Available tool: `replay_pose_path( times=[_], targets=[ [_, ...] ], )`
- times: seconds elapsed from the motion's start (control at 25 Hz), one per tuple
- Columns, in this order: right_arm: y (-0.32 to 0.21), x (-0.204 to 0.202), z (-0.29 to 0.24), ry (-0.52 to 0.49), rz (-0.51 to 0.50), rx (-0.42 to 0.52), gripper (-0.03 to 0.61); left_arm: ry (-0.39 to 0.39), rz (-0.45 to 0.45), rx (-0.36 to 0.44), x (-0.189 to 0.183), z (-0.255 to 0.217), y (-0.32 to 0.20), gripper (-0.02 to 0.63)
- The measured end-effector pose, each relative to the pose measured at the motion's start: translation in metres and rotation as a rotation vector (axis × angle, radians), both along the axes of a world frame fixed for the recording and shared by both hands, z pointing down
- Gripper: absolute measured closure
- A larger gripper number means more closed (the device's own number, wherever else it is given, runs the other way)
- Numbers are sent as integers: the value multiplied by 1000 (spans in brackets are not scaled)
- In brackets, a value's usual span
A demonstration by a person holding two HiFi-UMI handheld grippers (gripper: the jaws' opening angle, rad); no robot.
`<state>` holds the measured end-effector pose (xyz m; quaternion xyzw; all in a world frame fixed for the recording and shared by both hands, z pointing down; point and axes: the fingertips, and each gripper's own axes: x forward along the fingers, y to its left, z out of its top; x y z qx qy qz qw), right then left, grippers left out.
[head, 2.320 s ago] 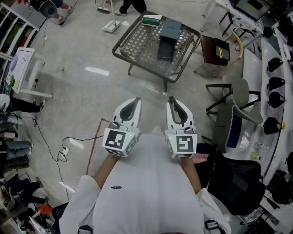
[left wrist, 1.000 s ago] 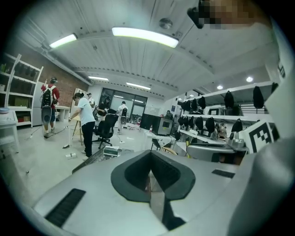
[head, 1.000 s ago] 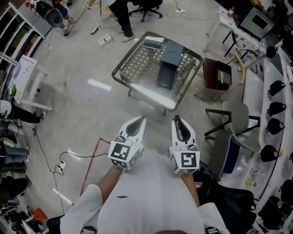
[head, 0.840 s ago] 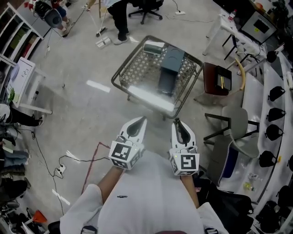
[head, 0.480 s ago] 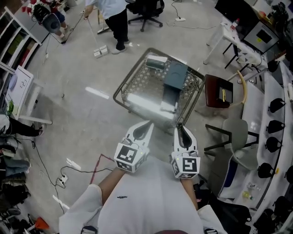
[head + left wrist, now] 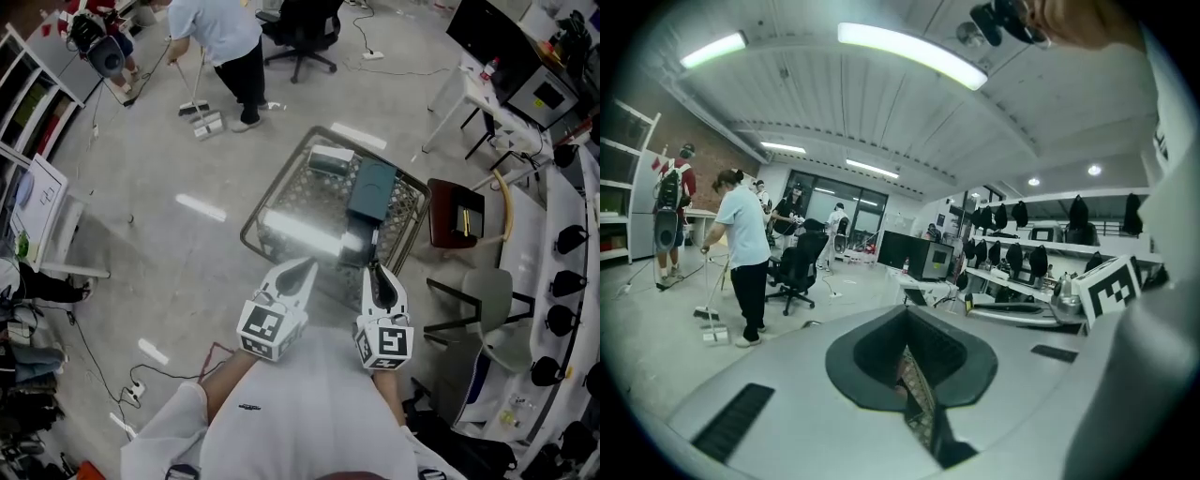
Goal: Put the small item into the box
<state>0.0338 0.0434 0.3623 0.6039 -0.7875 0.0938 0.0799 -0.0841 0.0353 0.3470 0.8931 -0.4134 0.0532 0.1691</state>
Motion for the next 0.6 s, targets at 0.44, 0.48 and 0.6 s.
replay_pose_path(
  times=[0.44,0.48,0.6],
  targets=[
    [-38,21,-11,26,-25,10,525,-10,-22,0,21,-4,-38,612],
    [-39,25,-12,26,-32,9,525,-8,-23,4,26,-7,-37,612],
    [-42,30,-16,29,-53,12,525,-15,-27,10,35,-12,-39,612]
  ],
)
